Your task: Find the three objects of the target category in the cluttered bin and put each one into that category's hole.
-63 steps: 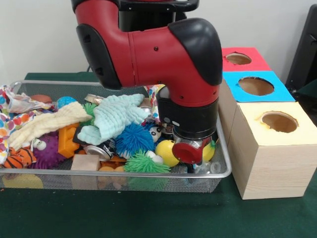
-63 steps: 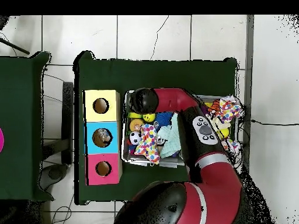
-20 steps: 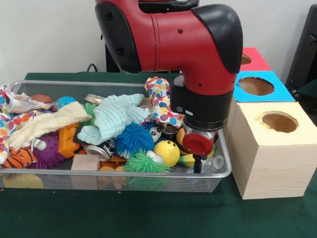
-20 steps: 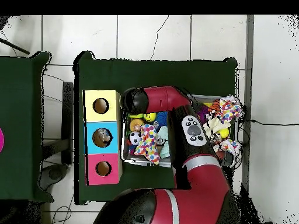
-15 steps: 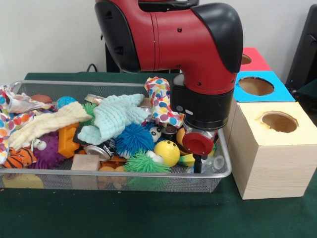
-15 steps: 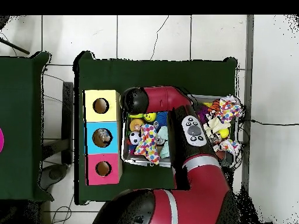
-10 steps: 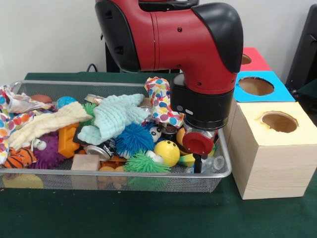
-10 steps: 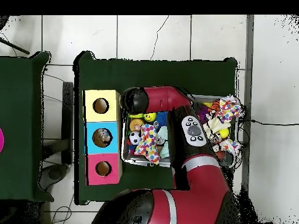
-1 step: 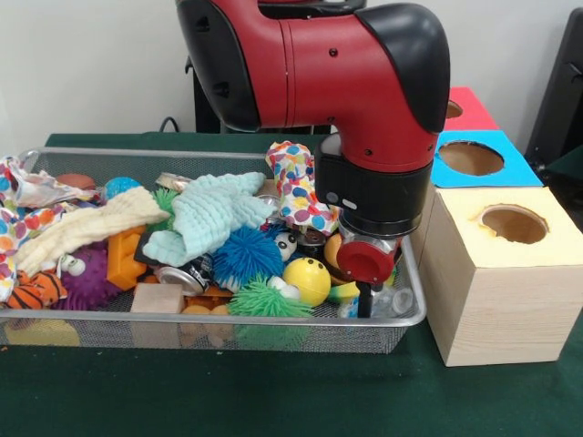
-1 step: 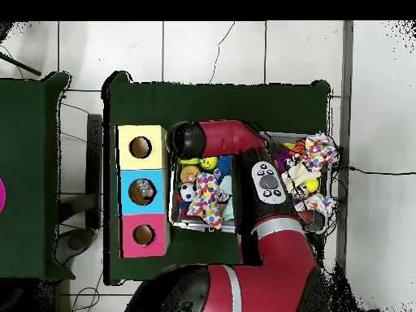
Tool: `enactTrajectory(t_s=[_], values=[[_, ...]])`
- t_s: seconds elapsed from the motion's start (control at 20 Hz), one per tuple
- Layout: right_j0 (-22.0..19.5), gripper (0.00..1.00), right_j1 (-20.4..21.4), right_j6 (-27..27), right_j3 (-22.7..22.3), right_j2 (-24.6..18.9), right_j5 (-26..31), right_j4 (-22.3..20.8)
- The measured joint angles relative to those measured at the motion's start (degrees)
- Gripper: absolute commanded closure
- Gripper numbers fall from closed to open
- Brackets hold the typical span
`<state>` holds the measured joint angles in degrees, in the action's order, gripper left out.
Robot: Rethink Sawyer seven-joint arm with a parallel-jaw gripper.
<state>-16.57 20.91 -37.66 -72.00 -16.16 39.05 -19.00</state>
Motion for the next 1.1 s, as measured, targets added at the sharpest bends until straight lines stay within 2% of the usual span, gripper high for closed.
enactTrajectory(t_s=[0.55, 0.6, 1.1], values=[[0.6, 0.0, -0.1, 0.0, 0.0, 0.1, 0.0, 1.7], [0.8, 1.0, -0.2, 0.0, 0.0, 0.1, 0.0, 2.1], [2.6, 1.0, -0.3, 0.0, 0.1, 0.7, 0.0, 3.2]])
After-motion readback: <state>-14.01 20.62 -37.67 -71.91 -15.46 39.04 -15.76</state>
